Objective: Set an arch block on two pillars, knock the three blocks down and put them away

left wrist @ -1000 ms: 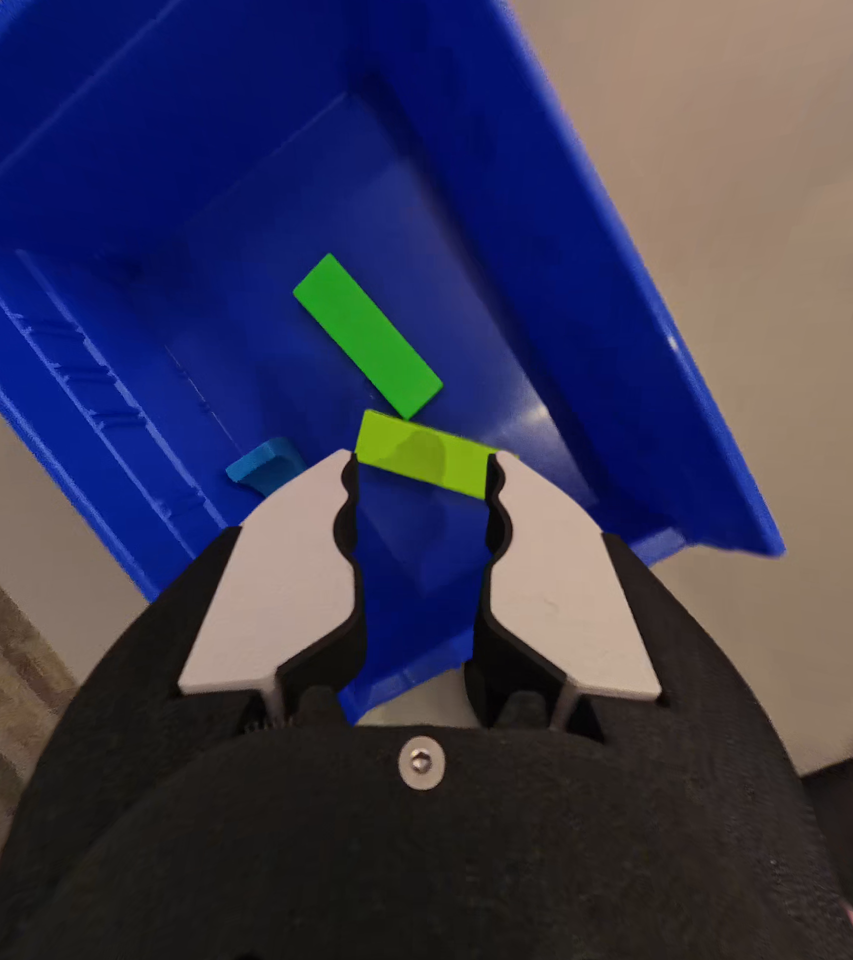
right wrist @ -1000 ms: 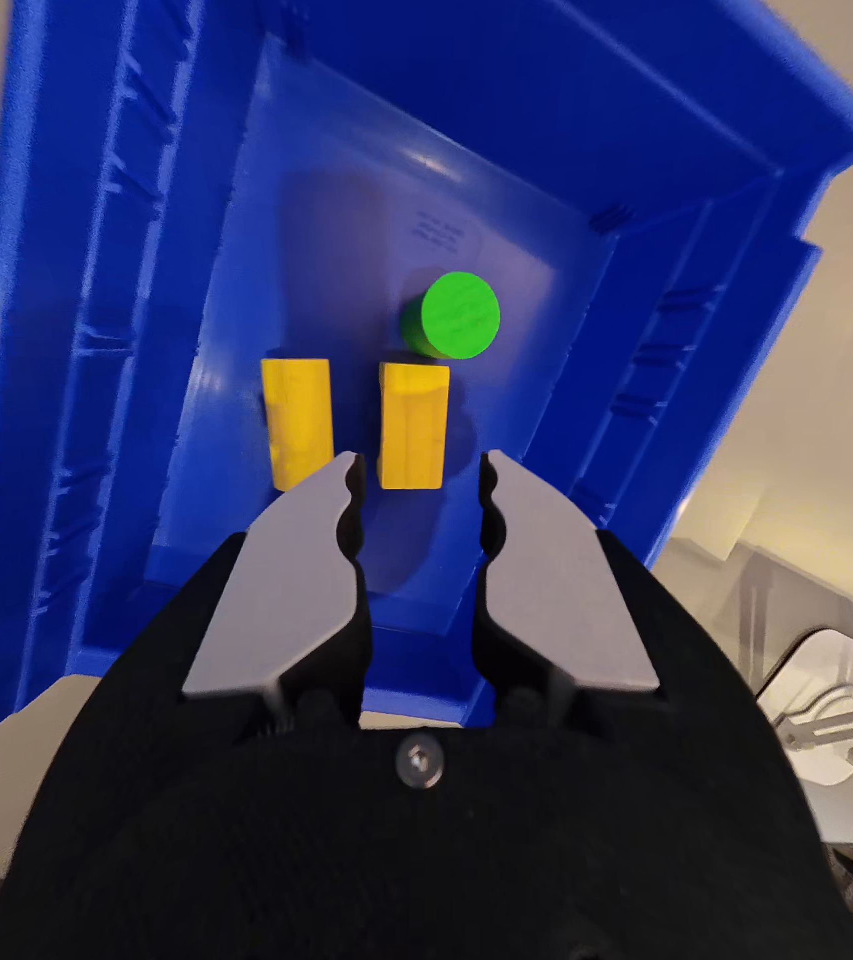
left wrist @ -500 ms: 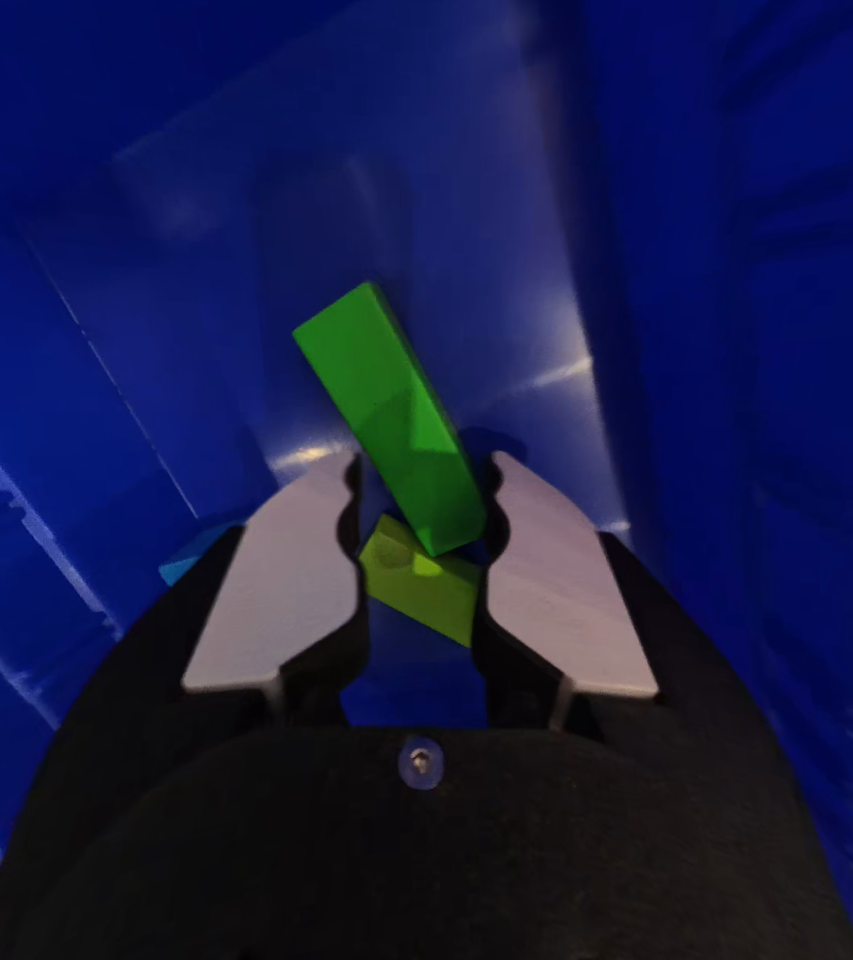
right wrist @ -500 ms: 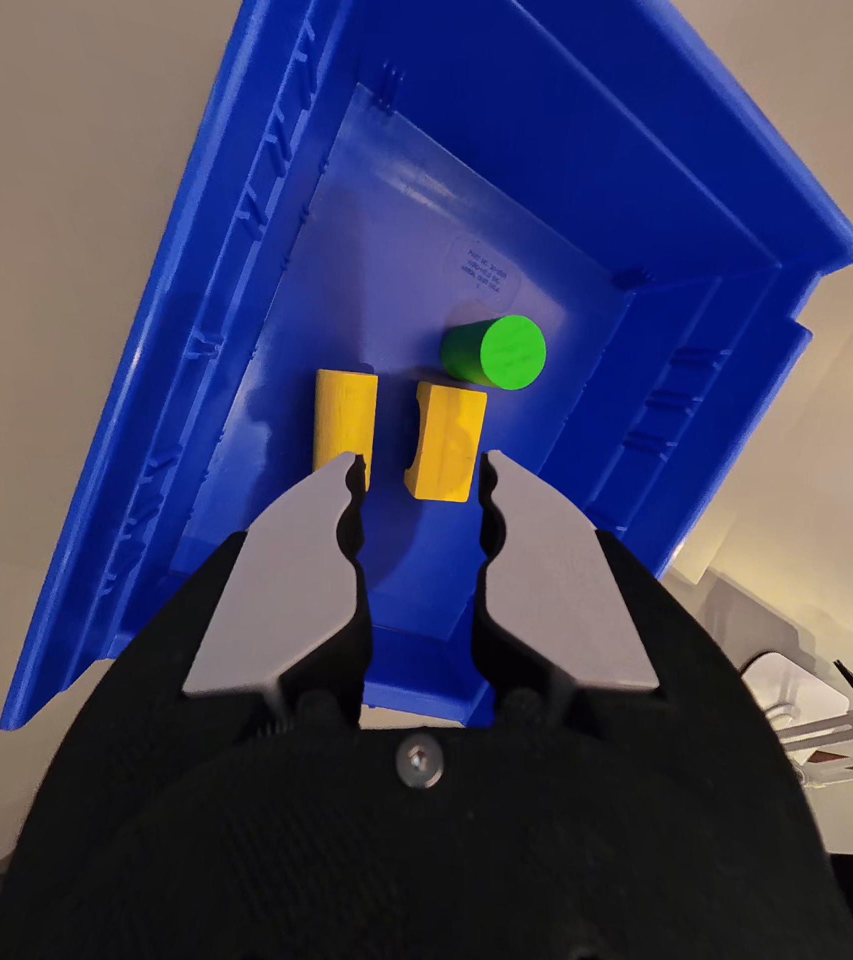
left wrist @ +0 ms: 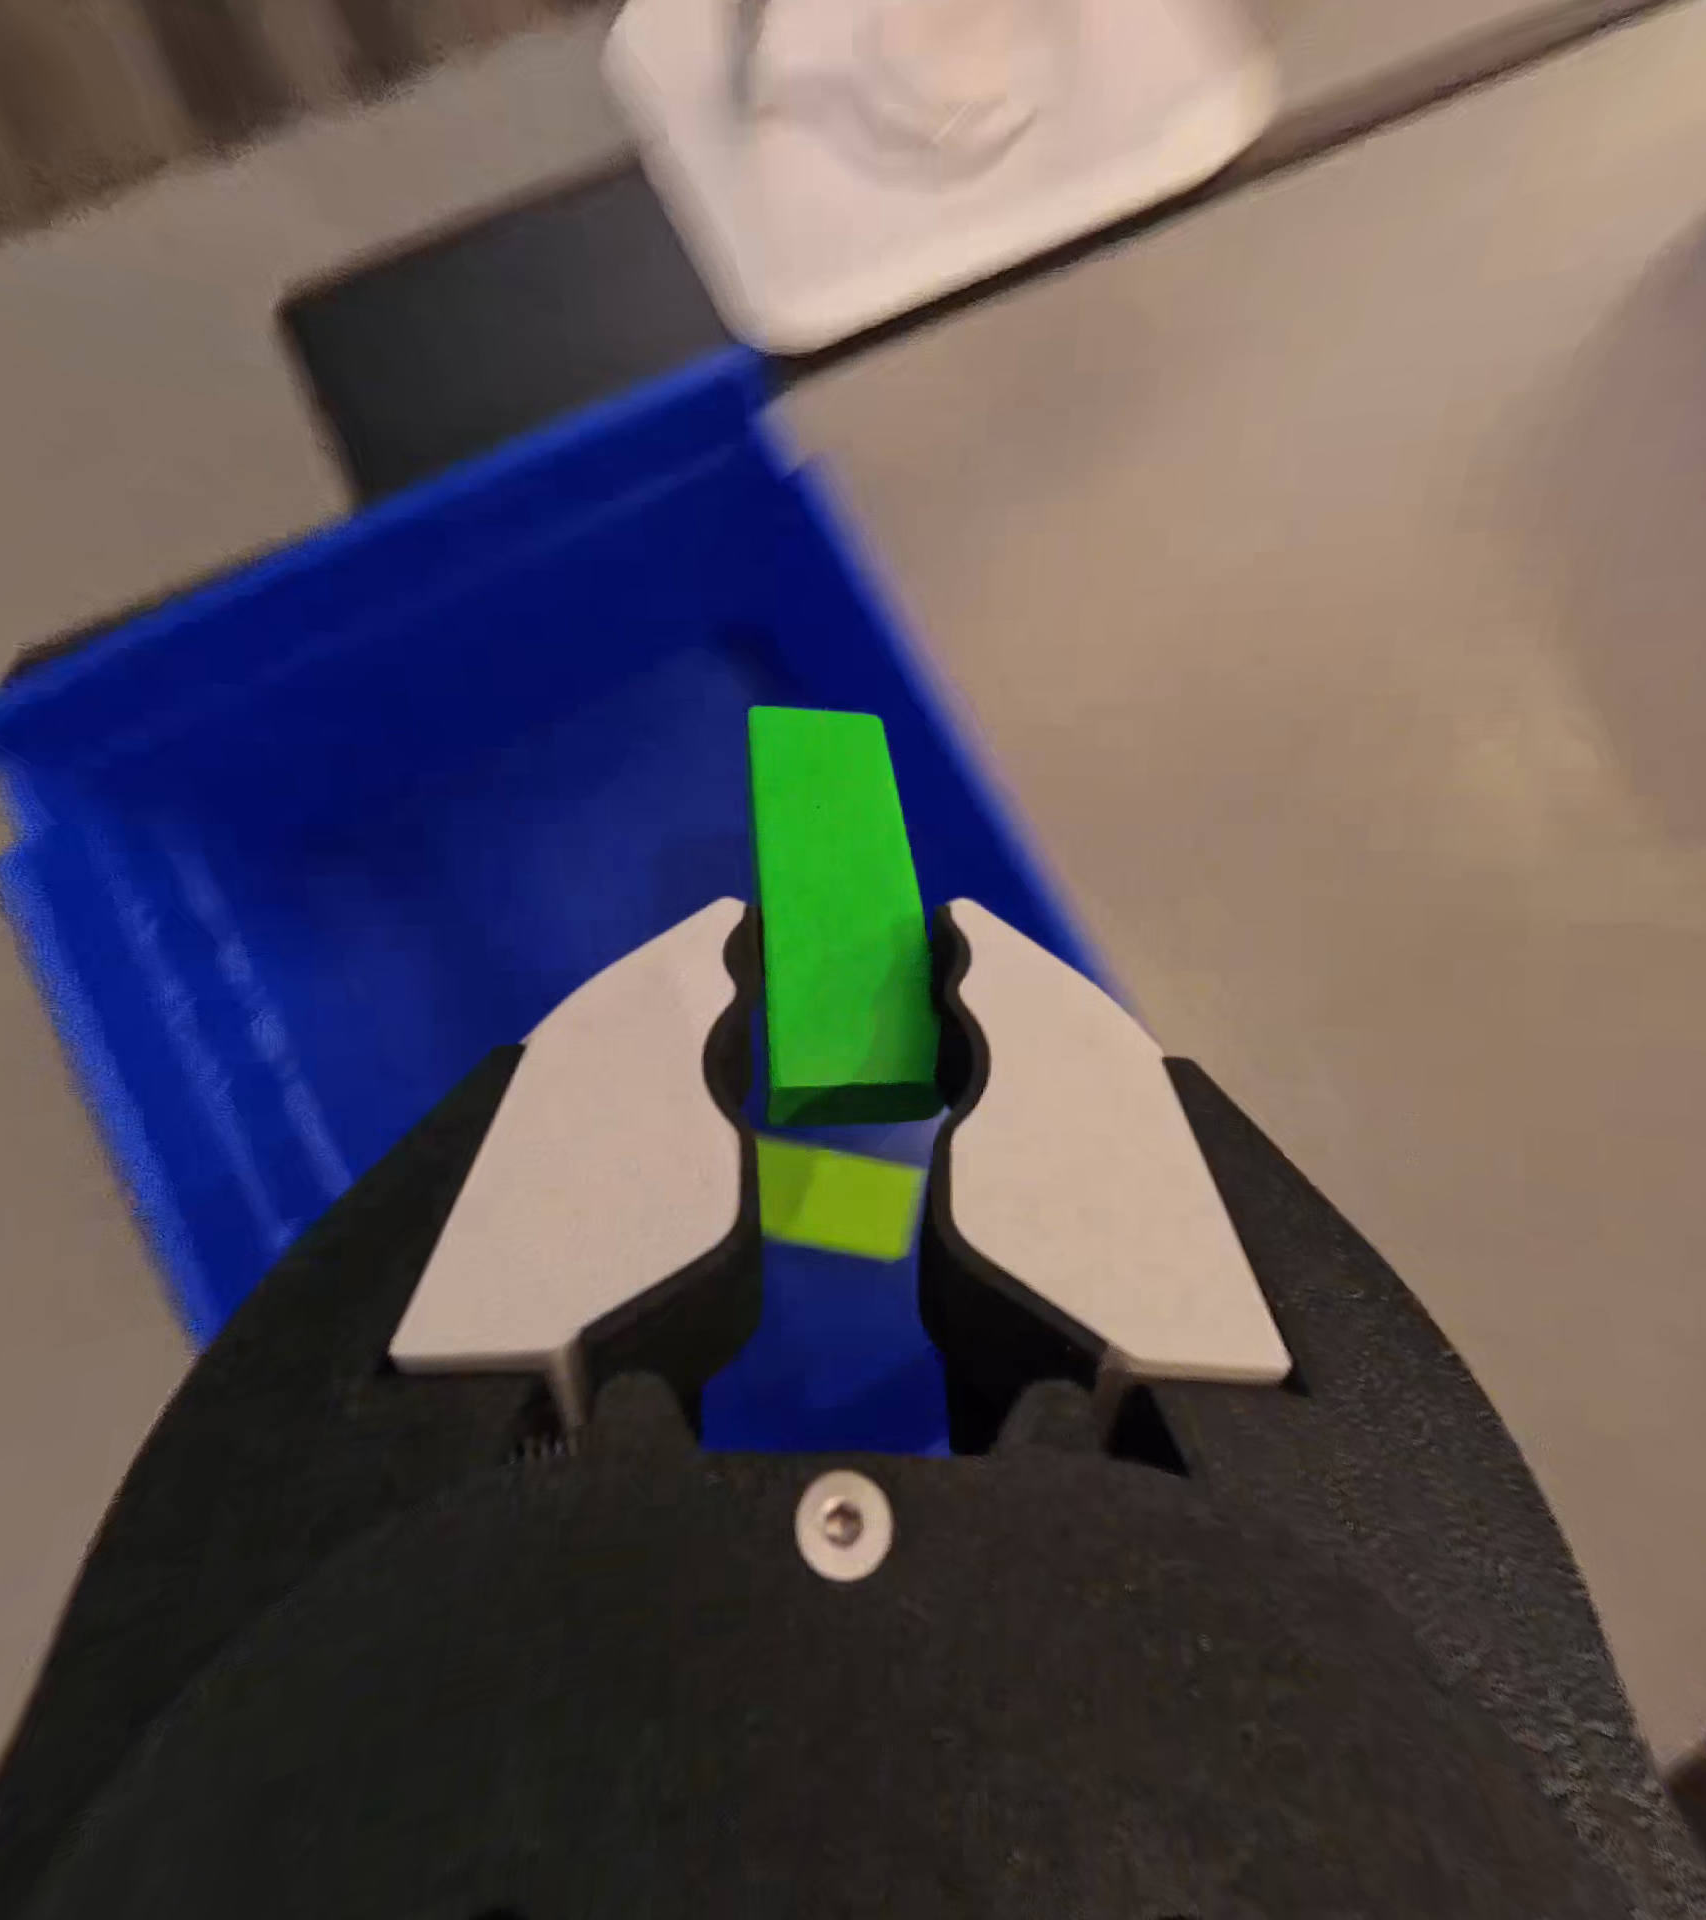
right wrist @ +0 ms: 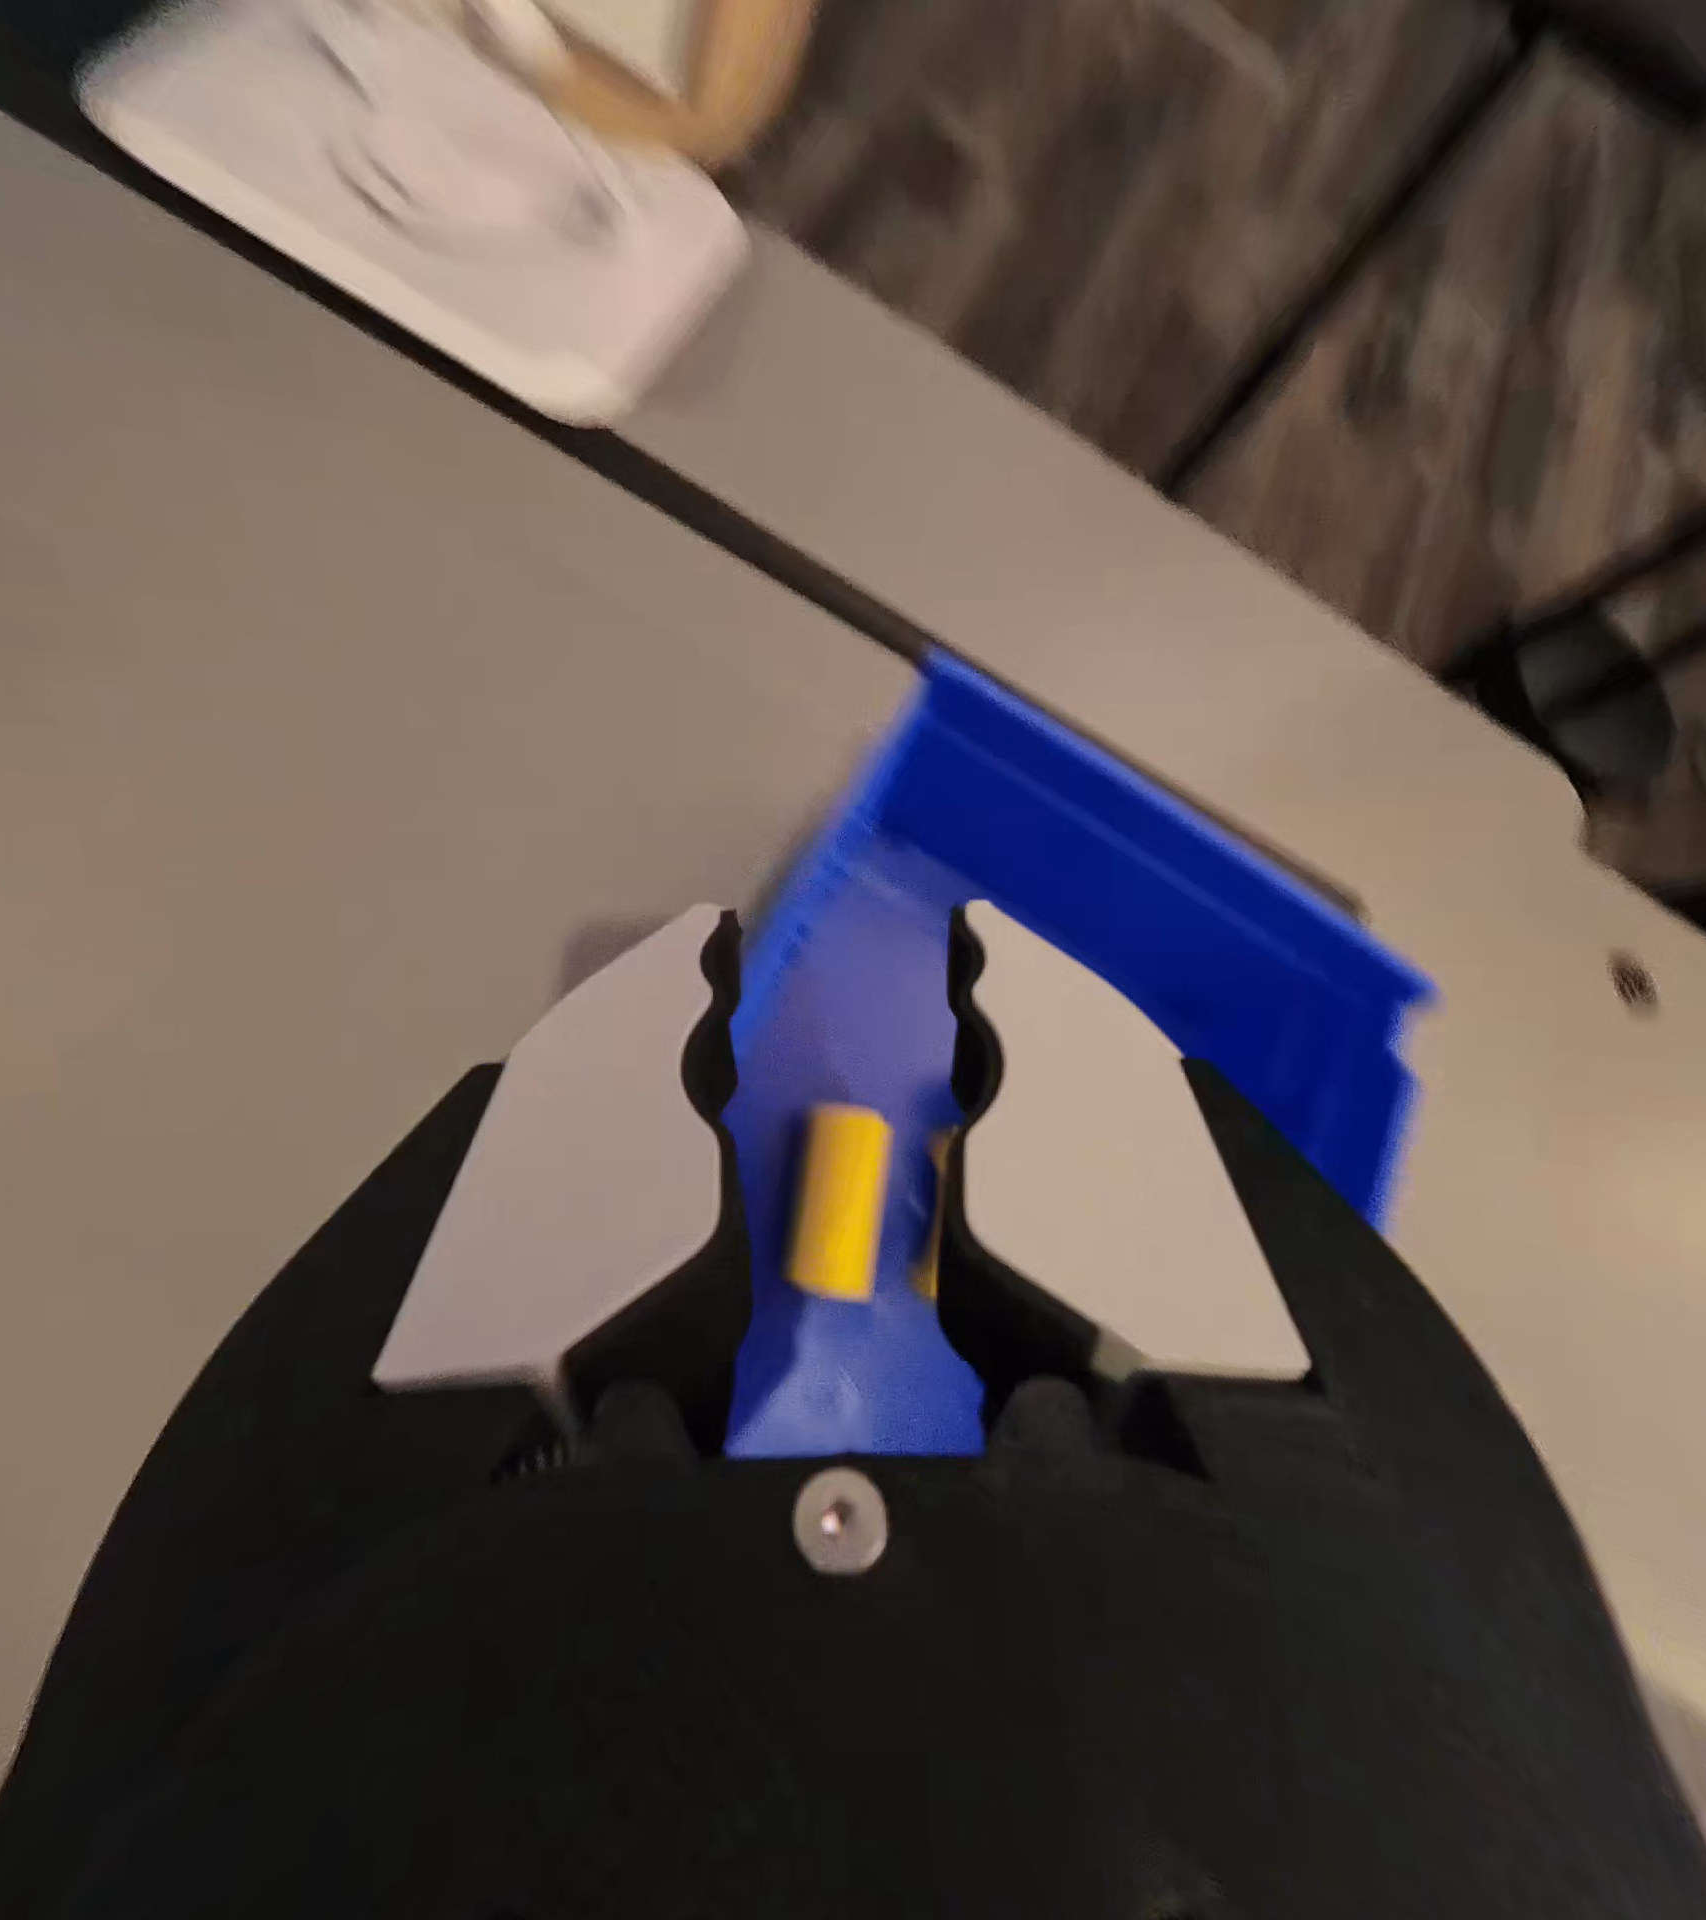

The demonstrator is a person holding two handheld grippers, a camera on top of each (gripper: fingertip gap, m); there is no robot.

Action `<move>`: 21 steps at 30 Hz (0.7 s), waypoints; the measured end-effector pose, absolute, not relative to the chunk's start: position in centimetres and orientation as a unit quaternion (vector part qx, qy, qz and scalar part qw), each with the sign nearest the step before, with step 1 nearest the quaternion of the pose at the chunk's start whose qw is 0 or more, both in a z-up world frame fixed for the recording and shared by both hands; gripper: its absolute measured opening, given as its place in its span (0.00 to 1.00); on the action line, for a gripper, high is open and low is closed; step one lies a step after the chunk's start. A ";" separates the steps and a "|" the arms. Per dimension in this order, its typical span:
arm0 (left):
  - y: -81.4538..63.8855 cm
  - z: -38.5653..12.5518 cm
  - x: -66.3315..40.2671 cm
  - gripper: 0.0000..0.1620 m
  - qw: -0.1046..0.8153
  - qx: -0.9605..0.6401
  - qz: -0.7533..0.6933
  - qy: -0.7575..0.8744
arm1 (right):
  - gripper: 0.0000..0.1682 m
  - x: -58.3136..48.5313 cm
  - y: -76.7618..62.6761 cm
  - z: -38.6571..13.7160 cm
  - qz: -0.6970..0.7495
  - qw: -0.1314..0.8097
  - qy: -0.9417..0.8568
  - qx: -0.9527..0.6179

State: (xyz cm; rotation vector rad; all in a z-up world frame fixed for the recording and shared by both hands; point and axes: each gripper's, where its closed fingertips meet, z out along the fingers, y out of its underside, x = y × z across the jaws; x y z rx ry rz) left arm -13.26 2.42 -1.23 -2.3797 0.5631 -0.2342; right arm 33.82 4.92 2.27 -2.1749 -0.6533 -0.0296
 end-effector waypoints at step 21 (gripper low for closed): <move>-9.3 8.2 8.6 0.19 0.422 -0.620 -0.448 0.487 | 0.21 9.4 -8.1 9.0 0.641 0.474 -0.399 -0.452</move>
